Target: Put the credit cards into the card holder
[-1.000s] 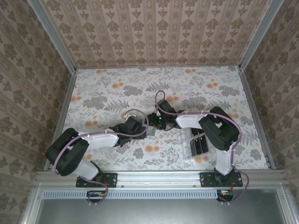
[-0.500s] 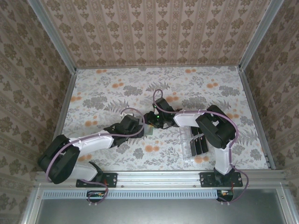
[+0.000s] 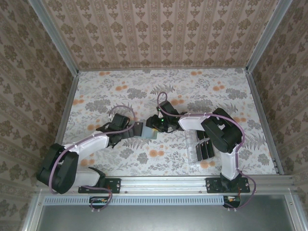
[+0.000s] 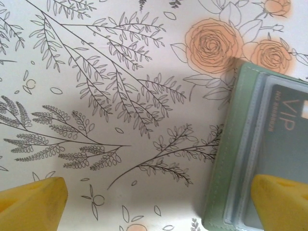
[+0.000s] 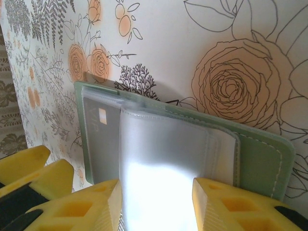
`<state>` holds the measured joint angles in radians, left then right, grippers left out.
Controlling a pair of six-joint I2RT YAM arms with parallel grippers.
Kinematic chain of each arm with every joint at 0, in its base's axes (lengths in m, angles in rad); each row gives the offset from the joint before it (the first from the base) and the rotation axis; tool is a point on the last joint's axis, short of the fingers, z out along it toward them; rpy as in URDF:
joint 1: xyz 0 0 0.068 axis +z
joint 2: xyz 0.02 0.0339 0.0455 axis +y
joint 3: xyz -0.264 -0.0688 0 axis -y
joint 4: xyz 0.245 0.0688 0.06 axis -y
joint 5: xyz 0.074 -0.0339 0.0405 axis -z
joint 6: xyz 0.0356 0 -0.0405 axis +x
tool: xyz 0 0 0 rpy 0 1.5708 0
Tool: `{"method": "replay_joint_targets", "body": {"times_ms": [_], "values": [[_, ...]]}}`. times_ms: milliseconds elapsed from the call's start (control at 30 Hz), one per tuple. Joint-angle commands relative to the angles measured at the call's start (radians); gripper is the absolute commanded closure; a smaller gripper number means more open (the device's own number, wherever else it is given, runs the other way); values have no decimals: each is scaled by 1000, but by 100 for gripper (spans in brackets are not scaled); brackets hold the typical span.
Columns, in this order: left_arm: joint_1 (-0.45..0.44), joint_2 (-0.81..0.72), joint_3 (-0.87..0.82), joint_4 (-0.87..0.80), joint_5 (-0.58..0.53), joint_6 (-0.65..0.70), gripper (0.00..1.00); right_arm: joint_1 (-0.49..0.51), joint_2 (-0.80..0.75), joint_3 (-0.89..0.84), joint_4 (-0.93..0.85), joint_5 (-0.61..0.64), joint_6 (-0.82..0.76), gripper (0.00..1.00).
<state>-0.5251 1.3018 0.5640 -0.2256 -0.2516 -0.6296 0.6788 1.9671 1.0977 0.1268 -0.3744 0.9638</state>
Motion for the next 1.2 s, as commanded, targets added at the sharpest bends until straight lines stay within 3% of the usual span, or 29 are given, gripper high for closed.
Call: {"method": "replay_joint_targets", "body": {"times_ms": [0,400,867,1167], "values": [[17,20,33,-21,40,41,0,6,-5,-14,-66,25,-34,55],[-12,71,-20,7,74,19,0,8,-26,-46,-107,49,-76,56],[-196,73,-87,17,63,-131,0,-5,-71,-94,-163,99,-112,56],[-207,23,-78,-24,29,-130,0,-9,-70,-59,-104,3,-95,56]]}}
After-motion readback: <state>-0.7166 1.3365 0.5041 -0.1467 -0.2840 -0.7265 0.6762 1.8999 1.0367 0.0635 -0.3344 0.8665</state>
